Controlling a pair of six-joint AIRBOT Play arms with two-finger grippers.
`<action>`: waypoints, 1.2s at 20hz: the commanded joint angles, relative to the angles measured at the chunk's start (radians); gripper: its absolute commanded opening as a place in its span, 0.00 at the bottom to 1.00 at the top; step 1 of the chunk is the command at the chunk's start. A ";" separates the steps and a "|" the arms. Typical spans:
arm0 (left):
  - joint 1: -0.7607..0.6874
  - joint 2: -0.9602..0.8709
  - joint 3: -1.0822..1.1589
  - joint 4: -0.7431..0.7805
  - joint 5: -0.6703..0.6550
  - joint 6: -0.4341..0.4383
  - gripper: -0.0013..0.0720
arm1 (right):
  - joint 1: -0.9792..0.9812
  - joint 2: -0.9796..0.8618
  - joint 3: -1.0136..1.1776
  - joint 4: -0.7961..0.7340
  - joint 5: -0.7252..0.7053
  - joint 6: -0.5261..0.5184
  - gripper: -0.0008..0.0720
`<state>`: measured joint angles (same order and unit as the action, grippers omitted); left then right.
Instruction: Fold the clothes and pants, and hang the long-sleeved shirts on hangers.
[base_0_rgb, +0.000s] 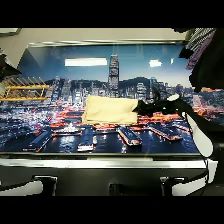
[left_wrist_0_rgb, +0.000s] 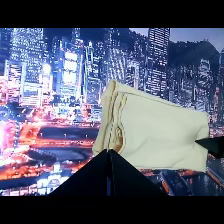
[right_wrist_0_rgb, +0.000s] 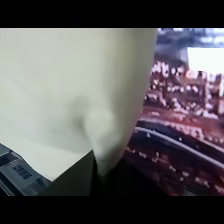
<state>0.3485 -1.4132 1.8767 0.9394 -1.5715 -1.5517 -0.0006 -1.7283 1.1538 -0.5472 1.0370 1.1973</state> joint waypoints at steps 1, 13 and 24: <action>0.001 0.000 0.000 0.000 0.000 0.002 0.04 | -0.024 0.023 0.047 0.015 0.002 0.073 0.06; 0.001 0.000 0.000 0.000 -0.004 0.008 0.04 | -0.266 0.025 0.381 -0.068 0.031 0.297 0.06; 0.001 0.000 0.000 0.000 -0.011 0.008 0.04 | -0.612 0.100 0.456 -0.341 0.015 0.516 0.05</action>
<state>0.3485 -1.4132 1.8767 0.9394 -1.5806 -1.5440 -0.5259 -1.6588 1.6028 -0.7727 1.0569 1.6196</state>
